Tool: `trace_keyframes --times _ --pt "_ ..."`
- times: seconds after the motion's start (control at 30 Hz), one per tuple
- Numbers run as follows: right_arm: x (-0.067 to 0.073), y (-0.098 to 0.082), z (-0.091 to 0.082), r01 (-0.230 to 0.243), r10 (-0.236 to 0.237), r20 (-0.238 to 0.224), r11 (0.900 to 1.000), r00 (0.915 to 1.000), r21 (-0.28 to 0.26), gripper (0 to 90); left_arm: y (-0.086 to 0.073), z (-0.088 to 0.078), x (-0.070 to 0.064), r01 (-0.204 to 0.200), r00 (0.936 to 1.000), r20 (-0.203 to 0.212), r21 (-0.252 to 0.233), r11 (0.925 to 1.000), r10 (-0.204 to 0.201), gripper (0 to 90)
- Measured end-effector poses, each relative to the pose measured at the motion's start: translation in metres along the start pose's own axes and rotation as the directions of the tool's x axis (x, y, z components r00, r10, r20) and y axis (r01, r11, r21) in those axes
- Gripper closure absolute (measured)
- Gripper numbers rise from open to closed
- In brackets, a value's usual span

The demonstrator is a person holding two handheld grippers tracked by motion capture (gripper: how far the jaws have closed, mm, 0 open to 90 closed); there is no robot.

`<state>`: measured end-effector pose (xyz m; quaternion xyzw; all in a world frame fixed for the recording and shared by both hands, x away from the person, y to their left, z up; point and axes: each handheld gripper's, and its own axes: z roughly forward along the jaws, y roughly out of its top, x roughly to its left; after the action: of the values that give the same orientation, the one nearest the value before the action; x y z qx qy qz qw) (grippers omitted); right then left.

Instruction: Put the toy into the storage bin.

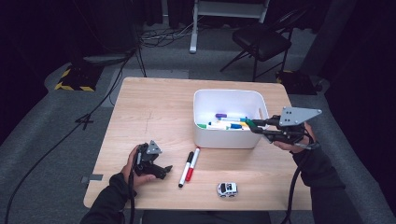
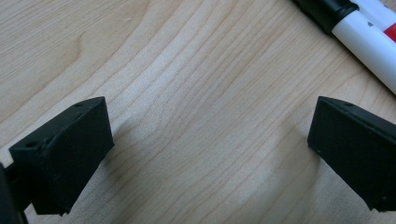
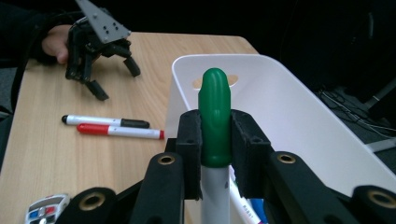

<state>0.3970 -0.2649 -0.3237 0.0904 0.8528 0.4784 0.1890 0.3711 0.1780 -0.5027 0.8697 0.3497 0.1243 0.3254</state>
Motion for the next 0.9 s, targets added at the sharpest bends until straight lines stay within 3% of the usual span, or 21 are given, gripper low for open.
trace_keyframes --times 0.33,0.47,0.9 --pt "-0.02 0.02 0.006 0.007 -0.007 0.025 1.0 0.9997 0.026 74.9 0.0 0.0 0.0 0.002 1.0 0.0 0.0 1.0 -0.002 0.2" --pt "-0.028 0.026 0.01 -0.002 0.002 0.026 1.0 0.9997 0.013 74.9 0.0 0.0 0.0 -0.001 1.0 0.0 0.0 1.0 0.001 0.2" --pt "-0.04 0.035 0.042 -0.001 -0.002 0.027 0.995 0.9996 0.1 74.9 0.0 0.0 0.0 -0.001 1.0 0.0 0.0 1.0 0.001 0.2"
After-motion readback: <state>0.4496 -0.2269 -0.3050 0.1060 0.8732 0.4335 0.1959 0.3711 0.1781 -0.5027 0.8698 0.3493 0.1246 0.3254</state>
